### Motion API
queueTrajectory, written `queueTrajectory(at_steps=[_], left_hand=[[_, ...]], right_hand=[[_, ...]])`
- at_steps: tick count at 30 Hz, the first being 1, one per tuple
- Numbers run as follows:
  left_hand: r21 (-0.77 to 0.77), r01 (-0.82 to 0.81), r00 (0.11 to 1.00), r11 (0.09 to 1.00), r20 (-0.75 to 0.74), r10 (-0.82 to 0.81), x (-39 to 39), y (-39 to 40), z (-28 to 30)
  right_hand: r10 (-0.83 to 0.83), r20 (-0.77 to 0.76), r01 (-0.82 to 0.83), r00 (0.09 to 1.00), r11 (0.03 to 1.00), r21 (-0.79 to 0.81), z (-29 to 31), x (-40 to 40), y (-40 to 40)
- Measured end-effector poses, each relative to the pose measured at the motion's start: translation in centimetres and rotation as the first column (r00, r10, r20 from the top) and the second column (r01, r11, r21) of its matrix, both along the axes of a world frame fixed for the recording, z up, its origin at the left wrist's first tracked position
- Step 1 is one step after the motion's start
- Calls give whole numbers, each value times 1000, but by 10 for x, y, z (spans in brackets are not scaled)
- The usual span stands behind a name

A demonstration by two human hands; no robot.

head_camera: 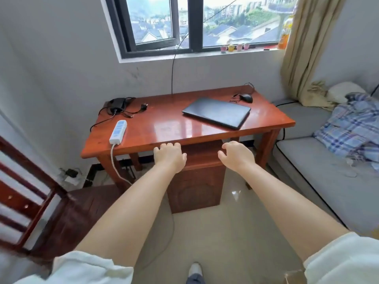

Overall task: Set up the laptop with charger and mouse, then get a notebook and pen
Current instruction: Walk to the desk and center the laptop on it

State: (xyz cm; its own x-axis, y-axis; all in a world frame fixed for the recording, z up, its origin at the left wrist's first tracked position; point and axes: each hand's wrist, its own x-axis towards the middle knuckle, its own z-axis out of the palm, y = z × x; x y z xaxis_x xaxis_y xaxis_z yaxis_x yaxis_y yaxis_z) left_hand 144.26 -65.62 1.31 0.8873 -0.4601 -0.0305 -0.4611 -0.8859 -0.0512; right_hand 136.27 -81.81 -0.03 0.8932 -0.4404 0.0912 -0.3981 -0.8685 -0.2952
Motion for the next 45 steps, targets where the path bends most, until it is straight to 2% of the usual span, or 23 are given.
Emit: queueTrajectory(at_steps=[9,16,20,24,29,33,38,42,45], left_hand=[[39,98,993,994,-68,-95,201,-155,-20],[67,132,985,989,-123,-123,325,-270,-73],[74,101,986,992,-142,-90,392,-324,-106],[31,46,989,998,-142,-41,449,-352,-139],[28,-63,980,998,-187,67,513,-365,-167],[-36,-207,925,978,-333,183,549,-372,-182],[-199,-276,892,940,-419,173,571,-375,-192],[-277,-340,851,899,-497,169,580,-366,-190],[-279,-416,849,866,-460,259,572,-345,-188]], right_hand=[[-147,-62,150,987,987,56,-15,172,-149],[-282,-154,302,947,945,126,-65,273,-275],[-381,-238,424,894,889,172,-101,323,-330],[-521,-314,594,794,774,218,-131,363,-358],[-703,-345,783,622,553,286,-158,397,-369],[-796,-324,849,512,411,332,-168,414,-366],[-881,-324,885,344,189,426,-174,428,-370],[-896,-333,867,294,103,487,-172,433,-372],[-894,-318,851,316,118,512,-165,444,-364]])
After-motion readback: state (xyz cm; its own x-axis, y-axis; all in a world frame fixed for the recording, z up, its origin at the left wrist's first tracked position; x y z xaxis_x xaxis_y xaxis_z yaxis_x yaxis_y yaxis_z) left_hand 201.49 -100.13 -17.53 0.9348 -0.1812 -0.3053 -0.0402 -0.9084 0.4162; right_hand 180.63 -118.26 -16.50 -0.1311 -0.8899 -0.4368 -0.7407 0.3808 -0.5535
